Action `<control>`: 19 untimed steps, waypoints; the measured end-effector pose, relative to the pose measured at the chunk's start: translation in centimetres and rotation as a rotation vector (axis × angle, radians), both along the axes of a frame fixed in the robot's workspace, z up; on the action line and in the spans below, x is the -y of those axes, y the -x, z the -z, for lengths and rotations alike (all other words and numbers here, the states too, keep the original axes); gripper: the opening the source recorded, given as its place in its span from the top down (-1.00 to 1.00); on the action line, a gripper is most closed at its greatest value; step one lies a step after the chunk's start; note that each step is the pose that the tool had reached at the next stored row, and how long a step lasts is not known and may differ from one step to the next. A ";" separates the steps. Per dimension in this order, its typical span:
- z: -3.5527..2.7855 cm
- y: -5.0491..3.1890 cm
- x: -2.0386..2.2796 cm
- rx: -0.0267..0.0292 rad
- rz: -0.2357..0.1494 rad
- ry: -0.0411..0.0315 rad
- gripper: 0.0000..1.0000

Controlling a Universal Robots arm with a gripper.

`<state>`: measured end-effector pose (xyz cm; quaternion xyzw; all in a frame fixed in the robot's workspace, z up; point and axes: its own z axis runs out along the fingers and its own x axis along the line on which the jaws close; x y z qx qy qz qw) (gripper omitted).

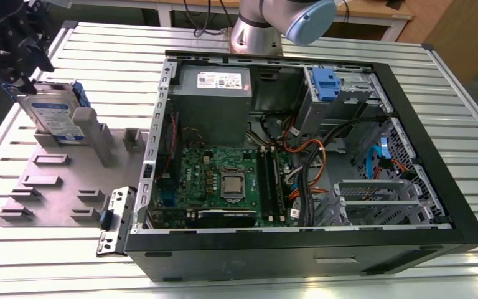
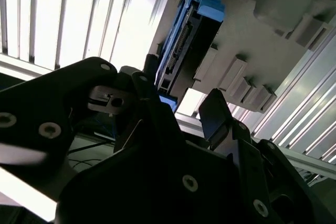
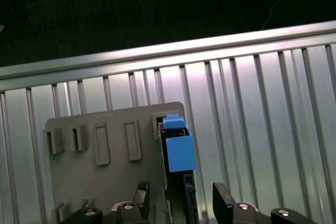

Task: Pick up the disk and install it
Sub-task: 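Pick up the disk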

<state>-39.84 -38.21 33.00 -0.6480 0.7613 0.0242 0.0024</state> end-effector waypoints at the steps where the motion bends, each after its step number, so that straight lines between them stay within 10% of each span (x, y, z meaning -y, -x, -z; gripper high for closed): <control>1: 0.09 0.00 0.00 0.0032 -0.005 0.0001 -0.18; 5: 0.55 0.07 -0.01 0.0126 -0.023 0.0000 -0.18; 19: 2.38 0.48 -0.04 0.0130 -0.117 -0.0004 -0.18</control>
